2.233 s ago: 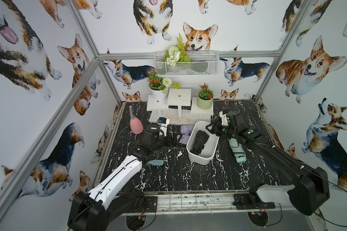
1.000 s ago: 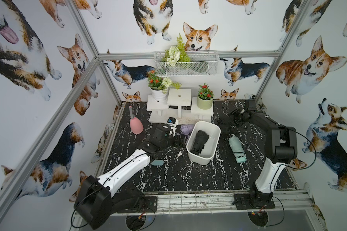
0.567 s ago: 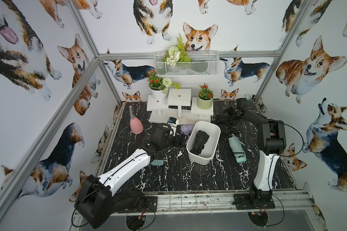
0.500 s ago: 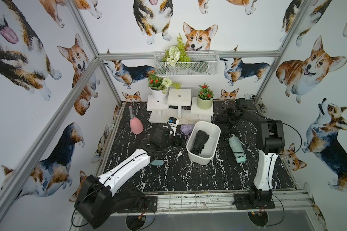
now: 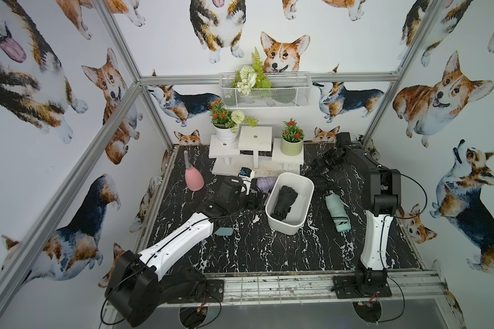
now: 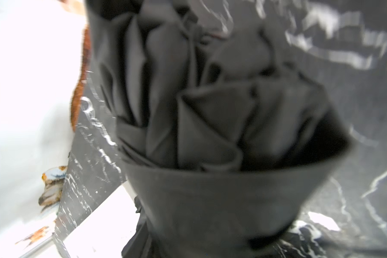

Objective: Put the umbrella into the storage box
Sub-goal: Pick up the umbrella from the center of the board, then place the umbrella in the storage box.

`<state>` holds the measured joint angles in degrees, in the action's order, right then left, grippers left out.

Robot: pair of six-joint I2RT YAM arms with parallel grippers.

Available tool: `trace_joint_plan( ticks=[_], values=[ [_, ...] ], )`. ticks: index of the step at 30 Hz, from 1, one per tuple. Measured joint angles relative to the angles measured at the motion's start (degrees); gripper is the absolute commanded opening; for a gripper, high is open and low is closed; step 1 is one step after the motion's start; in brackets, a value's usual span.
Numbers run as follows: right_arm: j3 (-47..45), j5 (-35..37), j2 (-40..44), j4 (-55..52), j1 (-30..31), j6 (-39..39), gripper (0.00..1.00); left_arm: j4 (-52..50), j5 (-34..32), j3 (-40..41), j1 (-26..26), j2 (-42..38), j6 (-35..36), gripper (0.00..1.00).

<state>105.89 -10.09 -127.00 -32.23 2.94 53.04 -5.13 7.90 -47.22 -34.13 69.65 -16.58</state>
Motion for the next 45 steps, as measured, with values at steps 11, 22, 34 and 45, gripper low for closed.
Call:
trace_joint_plan(
  ticks=[11, 22, 34, 45],
  values=[
    [-4.46, 1.51, 11.85, -4.92, 0.17, -11.13, 0.37, 0.02, 0.13, 0.0, 0.0, 0.81, -0.02, 0.85],
    [-20.7, 3.08, 41.66, -5.62, 2.84, -17.88, 0.35, 1.18, 1.6, 0.85, 0.02, 2.08, -0.48, 0.84],
    [-31.74, -0.52, 58.27, -8.5, 14.56, -20.04, 0.32, 1.88, 2.99, 1.38, 0.02, 1.2, -1.51, 0.84],
    [-39.67, 1.29, 55.69, -3.98, 26.58, -18.14, 0.33, 1.77, 2.99, 1.38, 0.02, 1.14, -1.51, 0.84]
  ],
)
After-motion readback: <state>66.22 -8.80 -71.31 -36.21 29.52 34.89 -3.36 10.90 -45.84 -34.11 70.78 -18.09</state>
